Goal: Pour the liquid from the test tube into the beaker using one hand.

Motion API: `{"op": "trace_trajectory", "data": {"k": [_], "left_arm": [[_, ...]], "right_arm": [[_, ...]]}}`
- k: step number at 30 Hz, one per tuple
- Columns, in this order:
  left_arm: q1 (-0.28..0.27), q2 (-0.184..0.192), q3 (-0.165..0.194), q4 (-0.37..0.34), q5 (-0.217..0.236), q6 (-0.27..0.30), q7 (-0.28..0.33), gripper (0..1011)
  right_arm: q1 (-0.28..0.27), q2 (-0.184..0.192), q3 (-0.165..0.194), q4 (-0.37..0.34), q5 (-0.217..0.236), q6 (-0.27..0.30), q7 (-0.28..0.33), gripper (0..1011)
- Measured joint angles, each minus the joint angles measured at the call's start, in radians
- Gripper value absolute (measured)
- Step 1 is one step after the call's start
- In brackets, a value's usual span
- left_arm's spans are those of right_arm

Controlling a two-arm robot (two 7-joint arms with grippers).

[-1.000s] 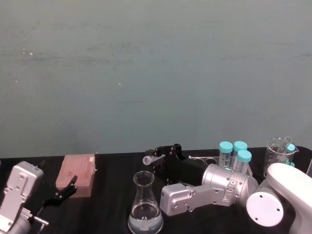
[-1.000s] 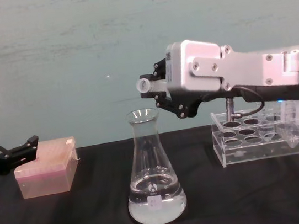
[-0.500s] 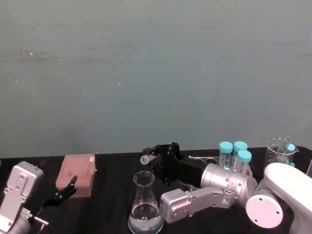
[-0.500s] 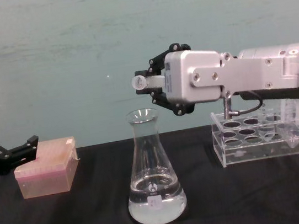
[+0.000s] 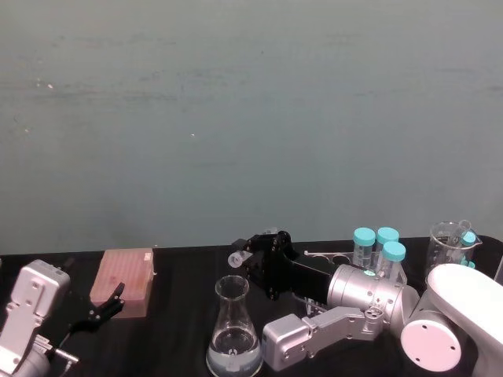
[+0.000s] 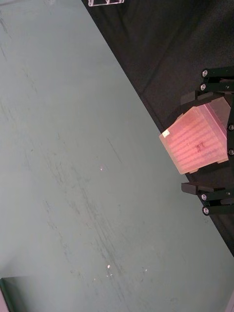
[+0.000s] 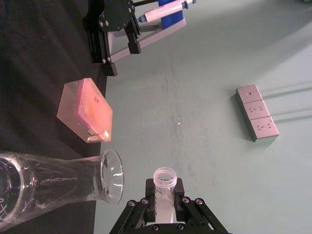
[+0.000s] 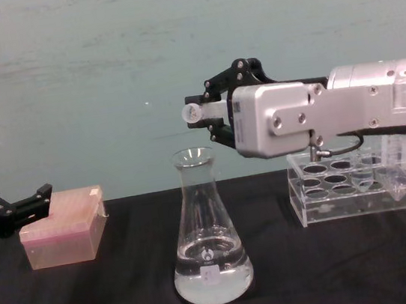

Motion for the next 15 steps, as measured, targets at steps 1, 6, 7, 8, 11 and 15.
{"op": "trace_trajectory", "data": {"k": [1,6,7,8,11,15], "left_arm": [[0.000,0.000,0.000,0.000,0.000,0.000,0.000,1000],[0.000,0.000,0.000,0.000,0.000,0.000,0.000,1000],[0.000,0.000,0.000,0.000,0.000,0.000,0.000,1000],[0.000,0.000,0.000,0.000,0.000,0.000,0.000,1000],[0.000,0.000,0.000,0.000,0.000,0.000,0.000,1000],[0.000,0.000,0.000,0.000,0.000,0.000,0.000,1000]], "right_arm": [[0.000,0.001,-0.001,-0.001,-0.003,0.000,-0.003,222],[-0.001,0.010,-0.007,-0.009,-0.025,-0.003,-0.023,222],[-0.002,0.013,-0.009,-0.011,-0.032,-0.003,-0.028,222],[-0.002,0.013,-0.009,-0.011,-0.032,-0.003,-0.028,222],[-0.002,0.018,-0.015,-0.016,-0.048,-0.004,-0.041,222],[-0.003,0.025,-0.022,-0.024,-0.065,-0.004,-0.055,222]]}}
